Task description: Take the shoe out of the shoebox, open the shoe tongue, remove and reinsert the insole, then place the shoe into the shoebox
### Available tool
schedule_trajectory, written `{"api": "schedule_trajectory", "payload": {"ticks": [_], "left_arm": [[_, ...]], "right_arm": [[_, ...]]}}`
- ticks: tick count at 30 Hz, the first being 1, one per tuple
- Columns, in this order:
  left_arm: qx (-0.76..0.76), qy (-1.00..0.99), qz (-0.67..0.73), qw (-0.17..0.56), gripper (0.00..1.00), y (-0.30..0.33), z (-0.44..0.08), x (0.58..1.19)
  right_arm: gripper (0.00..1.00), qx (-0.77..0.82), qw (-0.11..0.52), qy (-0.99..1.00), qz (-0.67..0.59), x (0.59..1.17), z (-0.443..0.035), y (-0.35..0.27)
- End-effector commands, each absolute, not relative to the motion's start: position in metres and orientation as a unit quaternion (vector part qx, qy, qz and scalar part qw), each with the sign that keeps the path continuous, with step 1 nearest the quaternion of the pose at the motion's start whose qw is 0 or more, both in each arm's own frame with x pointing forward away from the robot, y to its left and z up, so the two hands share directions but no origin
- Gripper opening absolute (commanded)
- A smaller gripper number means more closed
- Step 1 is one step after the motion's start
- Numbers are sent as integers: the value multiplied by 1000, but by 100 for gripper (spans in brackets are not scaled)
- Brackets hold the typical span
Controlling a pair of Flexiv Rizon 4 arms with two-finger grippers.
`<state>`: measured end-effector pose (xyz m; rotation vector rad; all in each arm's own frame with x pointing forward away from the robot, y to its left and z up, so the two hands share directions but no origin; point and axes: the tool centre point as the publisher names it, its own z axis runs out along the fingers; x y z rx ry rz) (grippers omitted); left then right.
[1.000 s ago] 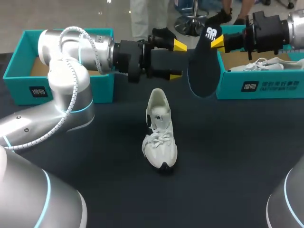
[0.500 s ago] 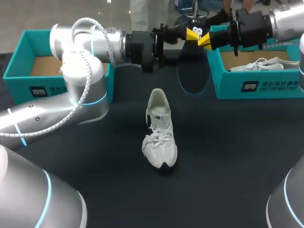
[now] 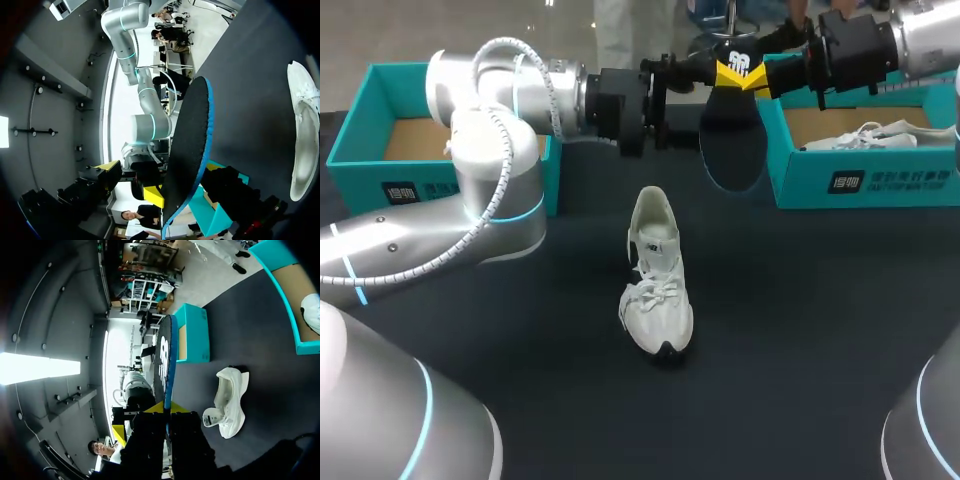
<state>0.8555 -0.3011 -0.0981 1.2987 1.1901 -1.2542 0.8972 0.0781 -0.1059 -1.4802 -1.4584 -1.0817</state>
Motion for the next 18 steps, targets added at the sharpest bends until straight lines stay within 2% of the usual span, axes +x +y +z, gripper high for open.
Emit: {"api": "schedule_trajectory", "payload": {"ticks": [1,3,4,5,9,10,14,15,16,18], "left_arm": [[529,487,-509,473,92,-299,-100,852],[530,488,-510,471,88,-299,-101,852],[531,488,-509,470,65,-299,-101,851],[532,488,-509,469,47,-299,-101,851],[534,490,-508,466,43,-299,-101,851],[534,490,-508,466,33,-299,-101,851],[535,492,-507,464,27,-298,-101,851],[535,492,-507,463,21,-298,-101,851],[535,492,-507,463,1,-298,-100,851],[536,492,-507,462,0,-298,-100,851]], "right_arm": [[0,-585,389,-574,-420,897,-105,75],[0,-586,389,-574,-419,898,-104,74],[0,-586,389,-575,-418,898,-103,74],[0,-584,391,-576,-417,898,-103,74],[0,-584,392,-577,-416,898,-103,74],[0,-584,392,-576,-416,898,-103,74],[0,-584,392,-576,-415,899,-103,74],[0,-584,392,-576,-416,899,-103,74],[0,-584,391,-576,-416,900,-103,74],[0,-584,391,-577,-417,900,-103,74]]}}
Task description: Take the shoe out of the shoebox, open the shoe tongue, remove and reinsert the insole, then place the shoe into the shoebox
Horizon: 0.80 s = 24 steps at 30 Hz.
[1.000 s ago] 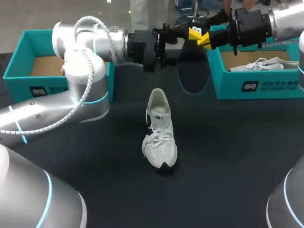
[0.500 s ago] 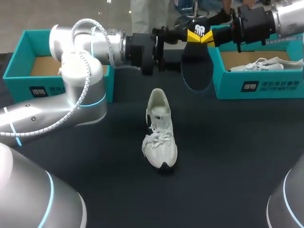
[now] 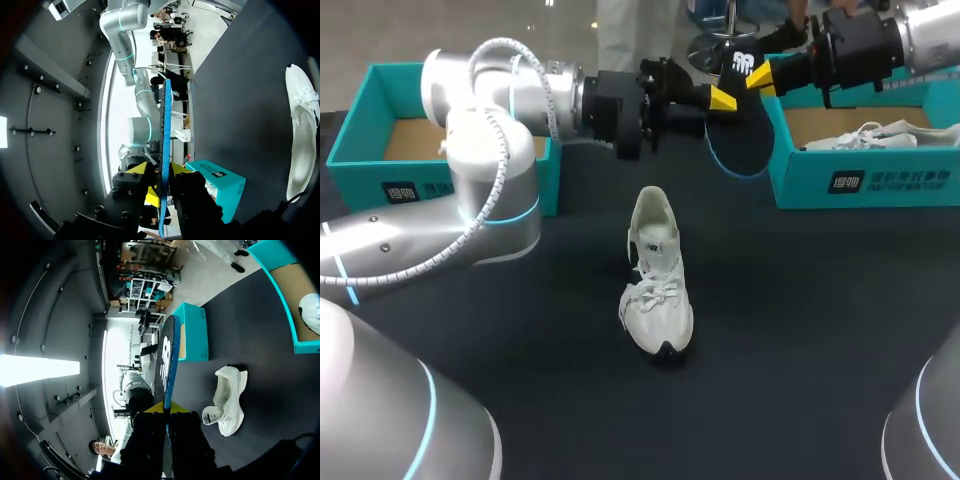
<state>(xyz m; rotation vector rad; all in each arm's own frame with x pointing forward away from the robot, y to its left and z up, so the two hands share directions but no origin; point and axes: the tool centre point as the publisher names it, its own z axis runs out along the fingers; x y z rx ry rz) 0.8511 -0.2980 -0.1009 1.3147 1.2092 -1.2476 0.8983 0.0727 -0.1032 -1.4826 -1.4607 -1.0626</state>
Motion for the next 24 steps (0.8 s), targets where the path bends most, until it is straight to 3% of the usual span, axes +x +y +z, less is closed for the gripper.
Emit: {"api": "schedule_trajectory", "payload": {"ticks": [1,8,9,10,24], "left_arm": [[536,492,-508,462,0,-298,-100,851],[536,491,-508,463,0,-298,-98,852],[536,491,-508,463,0,-298,-98,852],[536,491,-507,463,0,-298,-98,852],[526,494,-512,466,0,-297,-102,852]], "right_arm": [[0,-584,391,-577,-417,900,-103,74],[0,-582,387,-574,-427,900,-103,75],[40,-583,387,-573,-428,899,-103,74],[100,-584,385,-572,-429,898,-104,74],[100,-583,345,-574,-460,866,-99,41]]}}
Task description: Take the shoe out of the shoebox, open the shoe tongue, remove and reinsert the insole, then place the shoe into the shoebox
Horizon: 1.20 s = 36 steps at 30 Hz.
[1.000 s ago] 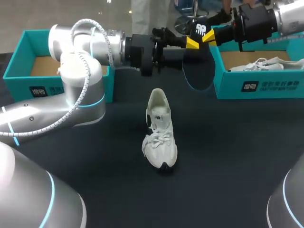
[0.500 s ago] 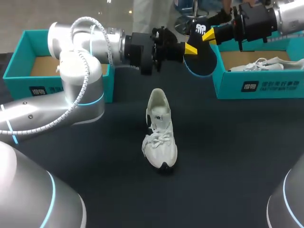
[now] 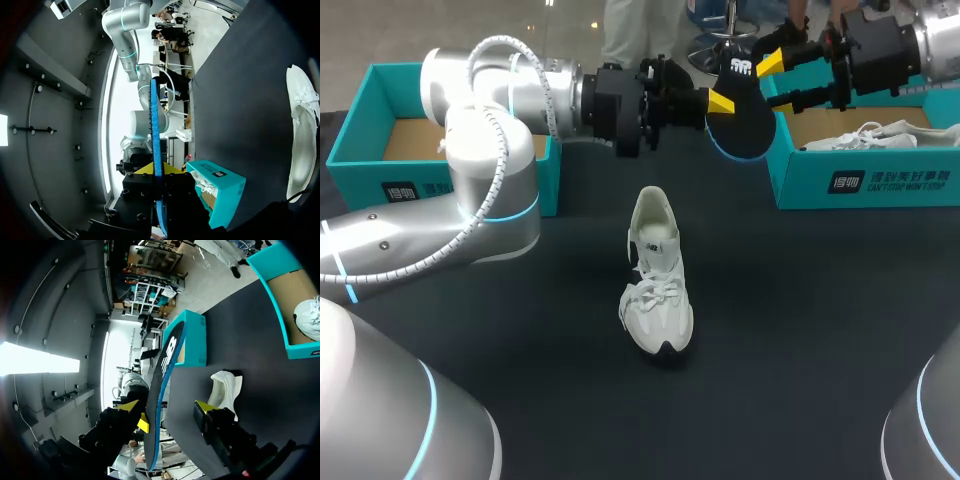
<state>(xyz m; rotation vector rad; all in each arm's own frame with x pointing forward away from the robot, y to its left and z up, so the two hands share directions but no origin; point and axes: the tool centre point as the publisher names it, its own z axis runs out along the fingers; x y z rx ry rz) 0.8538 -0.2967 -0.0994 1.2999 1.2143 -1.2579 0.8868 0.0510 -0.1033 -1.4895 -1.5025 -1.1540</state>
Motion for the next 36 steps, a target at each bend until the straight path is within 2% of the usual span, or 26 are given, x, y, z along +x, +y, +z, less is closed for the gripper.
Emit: {"api": "schedule_trajectory", "payload": {"ticks": [1,12,36], "left_arm": [[526,494,-512,466,0,-297,-103,852],[520,497,-509,472,0,-296,-106,849],[518,500,-506,476,0,-298,-115,856]], "right_arm": [[100,-580,343,-574,-465,863,-97,39],[100,-570,337,-581,-473,832,-91,24],[100,-574,339,-557,-495,828,-94,13]]}}
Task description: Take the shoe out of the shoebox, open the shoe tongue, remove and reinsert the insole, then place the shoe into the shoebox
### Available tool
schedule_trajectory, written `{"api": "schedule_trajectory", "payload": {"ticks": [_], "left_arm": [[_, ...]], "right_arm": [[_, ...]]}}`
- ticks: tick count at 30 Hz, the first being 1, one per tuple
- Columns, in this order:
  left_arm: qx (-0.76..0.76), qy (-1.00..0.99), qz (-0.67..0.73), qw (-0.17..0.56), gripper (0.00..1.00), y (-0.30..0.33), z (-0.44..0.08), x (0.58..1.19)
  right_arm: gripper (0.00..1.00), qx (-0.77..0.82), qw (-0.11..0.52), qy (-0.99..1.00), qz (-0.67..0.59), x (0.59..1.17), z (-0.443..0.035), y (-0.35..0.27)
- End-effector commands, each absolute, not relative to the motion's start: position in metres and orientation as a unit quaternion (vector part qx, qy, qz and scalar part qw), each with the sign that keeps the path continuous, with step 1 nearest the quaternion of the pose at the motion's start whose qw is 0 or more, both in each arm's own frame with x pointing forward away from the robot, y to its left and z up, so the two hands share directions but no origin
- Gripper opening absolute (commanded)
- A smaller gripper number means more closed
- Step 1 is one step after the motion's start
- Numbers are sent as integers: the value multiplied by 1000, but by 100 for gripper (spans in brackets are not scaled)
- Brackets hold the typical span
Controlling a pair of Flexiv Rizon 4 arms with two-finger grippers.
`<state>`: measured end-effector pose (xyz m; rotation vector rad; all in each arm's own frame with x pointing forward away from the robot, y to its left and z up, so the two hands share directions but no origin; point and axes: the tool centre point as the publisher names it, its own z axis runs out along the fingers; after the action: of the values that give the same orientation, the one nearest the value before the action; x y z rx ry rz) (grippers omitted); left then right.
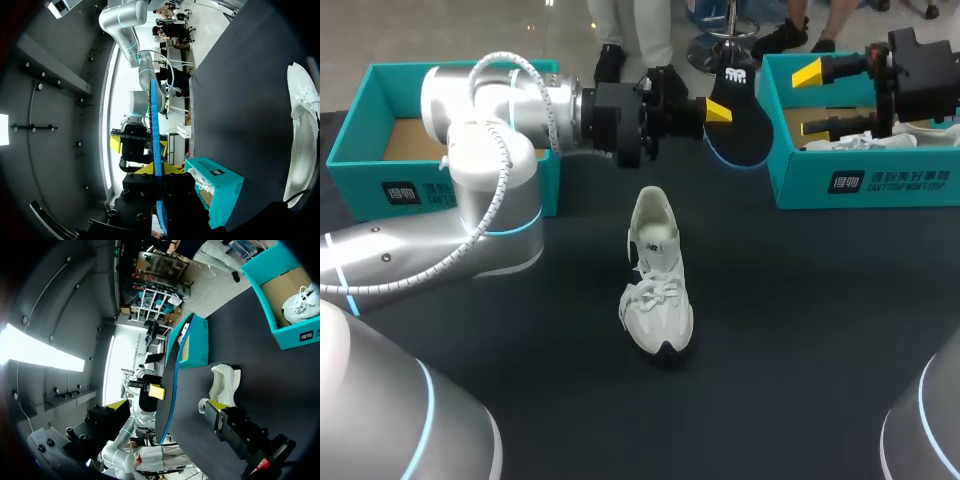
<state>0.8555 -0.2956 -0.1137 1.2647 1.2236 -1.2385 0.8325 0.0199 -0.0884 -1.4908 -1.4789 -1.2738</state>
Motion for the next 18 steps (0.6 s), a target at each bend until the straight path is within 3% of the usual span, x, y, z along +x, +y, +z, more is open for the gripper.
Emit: {"api": "schedule_trajectory", "payload": {"ticks": [1,18], "left_arm": [[518,500,-506,475,0,-298,-115,856],[515,504,-505,475,0,-298,-114,858]], "right_arm": [[100,-575,341,-553,-497,828,-94,11],[100,-589,334,-533,-508,824,-96,-19]]}}
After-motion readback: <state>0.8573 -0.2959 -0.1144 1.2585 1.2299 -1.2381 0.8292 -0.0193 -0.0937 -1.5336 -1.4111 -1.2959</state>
